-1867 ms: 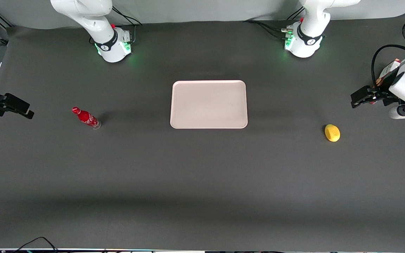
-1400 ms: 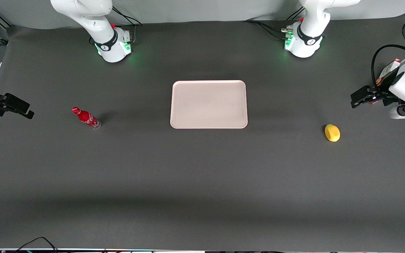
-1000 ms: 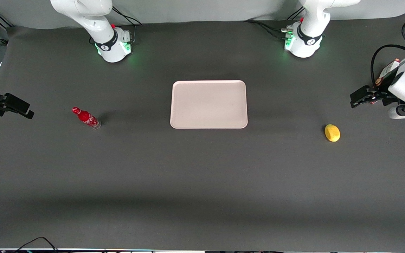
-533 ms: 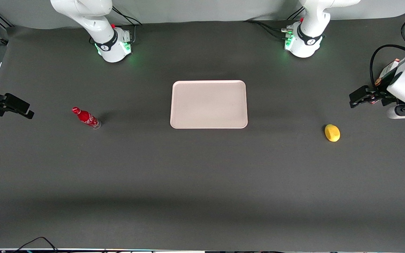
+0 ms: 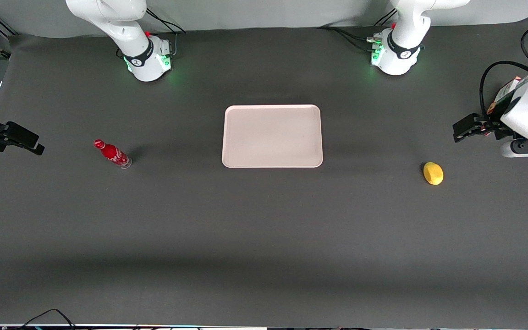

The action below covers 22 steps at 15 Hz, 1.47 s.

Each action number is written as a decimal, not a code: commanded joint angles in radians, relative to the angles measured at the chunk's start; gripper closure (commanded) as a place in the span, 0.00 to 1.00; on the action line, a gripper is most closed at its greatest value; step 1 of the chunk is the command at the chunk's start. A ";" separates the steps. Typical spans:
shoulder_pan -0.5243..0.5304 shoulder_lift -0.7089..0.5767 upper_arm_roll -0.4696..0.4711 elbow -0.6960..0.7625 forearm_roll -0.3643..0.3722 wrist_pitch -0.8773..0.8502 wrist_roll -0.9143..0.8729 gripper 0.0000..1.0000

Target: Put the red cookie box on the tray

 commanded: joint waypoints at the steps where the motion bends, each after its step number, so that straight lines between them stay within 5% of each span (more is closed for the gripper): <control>1: -0.004 0.010 0.009 0.032 0.002 -0.039 0.039 0.00; 6: 0.010 0.004 0.087 0.007 0.091 -0.113 0.377 0.00; 13: 0.012 -0.001 0.358 -0.138 0.141 -0.032 0.804 0.00; 22: 0.050 -0.194 0.641 -0.600 0.281 0.365 1.075 0.00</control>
